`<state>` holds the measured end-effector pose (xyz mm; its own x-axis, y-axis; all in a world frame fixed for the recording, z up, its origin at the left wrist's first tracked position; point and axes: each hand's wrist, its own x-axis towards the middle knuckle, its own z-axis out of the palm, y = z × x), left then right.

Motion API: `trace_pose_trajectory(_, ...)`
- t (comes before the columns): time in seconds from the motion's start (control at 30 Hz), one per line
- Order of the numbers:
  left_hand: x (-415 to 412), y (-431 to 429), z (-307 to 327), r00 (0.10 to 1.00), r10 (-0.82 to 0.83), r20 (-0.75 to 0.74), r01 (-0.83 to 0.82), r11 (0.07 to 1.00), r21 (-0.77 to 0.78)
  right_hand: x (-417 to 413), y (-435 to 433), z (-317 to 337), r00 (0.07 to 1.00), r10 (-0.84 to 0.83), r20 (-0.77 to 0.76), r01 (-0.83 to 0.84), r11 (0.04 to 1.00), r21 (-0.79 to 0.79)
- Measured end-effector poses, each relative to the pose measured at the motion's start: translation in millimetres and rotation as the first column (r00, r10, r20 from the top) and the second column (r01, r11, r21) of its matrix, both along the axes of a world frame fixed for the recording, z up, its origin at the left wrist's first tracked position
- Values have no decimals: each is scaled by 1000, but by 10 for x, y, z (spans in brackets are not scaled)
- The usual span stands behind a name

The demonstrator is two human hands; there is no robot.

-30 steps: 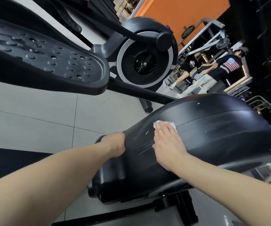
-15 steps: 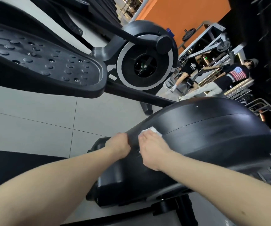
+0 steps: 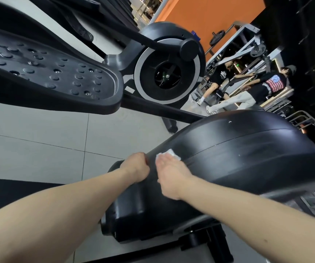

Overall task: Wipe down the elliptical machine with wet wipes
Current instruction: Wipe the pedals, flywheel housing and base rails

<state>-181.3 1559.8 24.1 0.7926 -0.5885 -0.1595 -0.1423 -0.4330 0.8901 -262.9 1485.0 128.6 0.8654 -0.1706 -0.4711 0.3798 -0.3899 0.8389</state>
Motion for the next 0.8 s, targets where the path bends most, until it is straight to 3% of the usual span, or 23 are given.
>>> trace_pose_trajectory(0.07,16,28,-18,1000,10,-6,-10,1000,9,9,33,-20,1000,-12,-12,12,1000,9)
trace_pose_trajectory(0.17,54,69,-3,1000,18,-25,-18,1000,0,15,-195,307,992,21,121,-37,991,129)
trace_pose_trajectory(0.27,68,59,20,999,20,-38,-21,1000,-23,-24,-363,529,978,81,194,-106,986,125)
trace_pose_trajectory(0.43,66,-8,-42,999,19,-36,-19,1000,-8,-35,-12,-70,991,126,-49,-132,976,-171)
trace_pose_trajectory(0.53,83,25,-61,999,24,-20,-24,1000,3,-19,62,-357,990,11,-140,-34,986,-162)
trace_pose_trajectory(0.7,133,103,-45,999,21,-44,-20,1000,14,-42,-278,222,986,134,104,-138,990,37)
trace_pose_trajectory(0.8,144,83,-26,998,15,-60,-16,1000,-14,-118,-342,377,982,145,123,-150,988,33)
